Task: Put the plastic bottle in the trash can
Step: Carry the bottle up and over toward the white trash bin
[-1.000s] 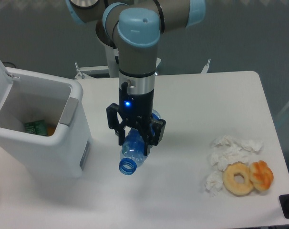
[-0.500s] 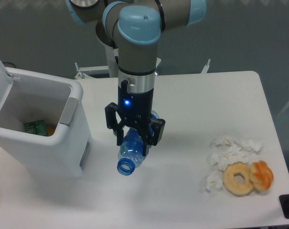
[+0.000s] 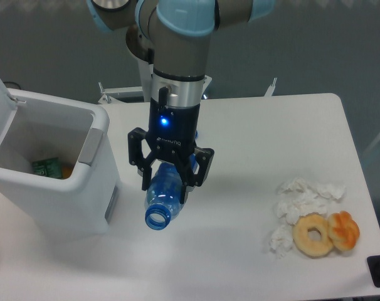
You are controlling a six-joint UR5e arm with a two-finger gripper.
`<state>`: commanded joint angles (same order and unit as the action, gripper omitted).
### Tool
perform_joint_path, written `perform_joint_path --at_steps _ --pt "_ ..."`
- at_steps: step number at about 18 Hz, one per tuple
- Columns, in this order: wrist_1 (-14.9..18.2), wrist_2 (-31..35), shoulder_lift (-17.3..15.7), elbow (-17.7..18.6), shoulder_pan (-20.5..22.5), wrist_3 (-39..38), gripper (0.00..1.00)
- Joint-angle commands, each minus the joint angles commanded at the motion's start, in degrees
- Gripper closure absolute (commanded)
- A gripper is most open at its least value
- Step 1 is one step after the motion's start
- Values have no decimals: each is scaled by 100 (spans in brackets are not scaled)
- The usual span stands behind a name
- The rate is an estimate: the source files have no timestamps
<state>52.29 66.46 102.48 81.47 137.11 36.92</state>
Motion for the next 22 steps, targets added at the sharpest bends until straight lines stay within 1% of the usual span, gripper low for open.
perform_joint_path --at_steps 3,6,8,10,13,16,18,21,22 --pt "-9 -448 -44 0 114 -272 27" --pt "-9 -677 -211 -9 158 -299 27" --pt "0 -888 -351 17 150 -360 27" --pt "0 -959 -544 61 115 -553 27" --pt "0 -1090 -782 88 88 -606 27" --pt "0 -1310 -1089 281 53 -712 27" --pt "0 -1415 -1282 474 -52 -721 27" --pt "-9 -1469 -1415 623 -245 -721 27" --pt "-9 -1477 -1424 624 -281 -730 27"
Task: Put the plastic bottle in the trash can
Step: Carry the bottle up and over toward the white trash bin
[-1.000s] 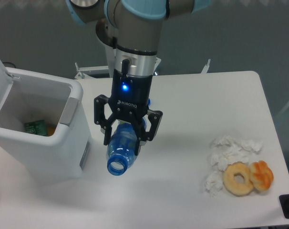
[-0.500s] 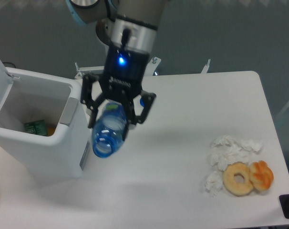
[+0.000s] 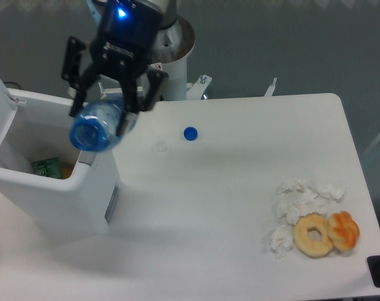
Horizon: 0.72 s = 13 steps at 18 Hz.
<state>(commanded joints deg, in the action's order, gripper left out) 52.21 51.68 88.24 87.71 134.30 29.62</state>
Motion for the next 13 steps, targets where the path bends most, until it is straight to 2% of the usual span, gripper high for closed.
perform_joint_path --at_steps 3,9,13 --pt "0 -9 0 26 -237 -44 27" --pt "0 -9 35 35 -422 -62 27" --pt "0 -18 70 272 -633 -62 27"
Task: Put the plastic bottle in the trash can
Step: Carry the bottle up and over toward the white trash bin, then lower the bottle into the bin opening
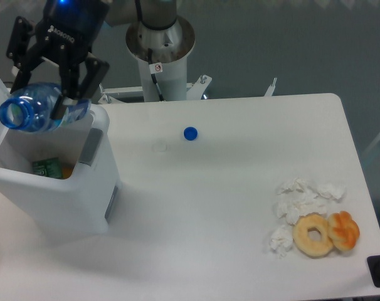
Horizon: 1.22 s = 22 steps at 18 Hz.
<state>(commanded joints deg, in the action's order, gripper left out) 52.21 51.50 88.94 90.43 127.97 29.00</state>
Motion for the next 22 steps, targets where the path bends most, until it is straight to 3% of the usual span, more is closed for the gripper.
perform_joint_path --at_steps 3,22 --pt "0 -263 123 18 -53 0 25" --pt "0 -431 369 106 -123 0 23"
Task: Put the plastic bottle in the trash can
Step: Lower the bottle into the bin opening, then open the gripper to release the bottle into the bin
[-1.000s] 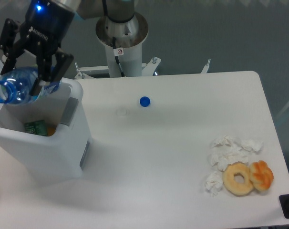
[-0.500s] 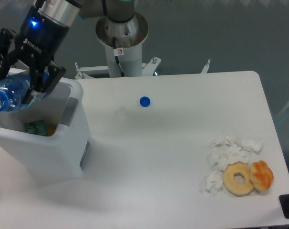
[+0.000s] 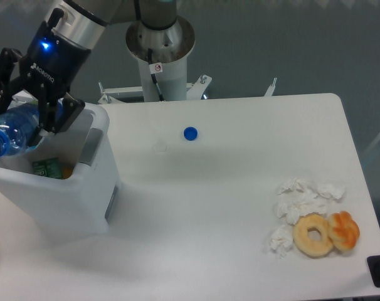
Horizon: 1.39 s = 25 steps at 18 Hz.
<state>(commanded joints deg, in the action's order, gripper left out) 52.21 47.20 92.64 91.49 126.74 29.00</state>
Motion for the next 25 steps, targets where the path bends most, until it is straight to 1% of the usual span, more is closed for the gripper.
perform_joint_path --at_steps 4,11,12,13,15,16,21,22,23,25 --pt "0 0 0 9 0 9 21" --pt "-9 0 53 18 -9 18 21" --pt "-9 0 87 18 -26 35 16" --pt "-9 0 105 18 -26 35 13" --pt "-9 0 105 18 -26 44 12" --pt "-9 9 105 18 -26 44 9" --pt "-9 0 88 9 -26 44 9" --pt "-9 9 88 9 -26 53 6" --pt "-9 9 79 1 -26 53 0" --pt "-9 17 79 -43 -18 62 0"
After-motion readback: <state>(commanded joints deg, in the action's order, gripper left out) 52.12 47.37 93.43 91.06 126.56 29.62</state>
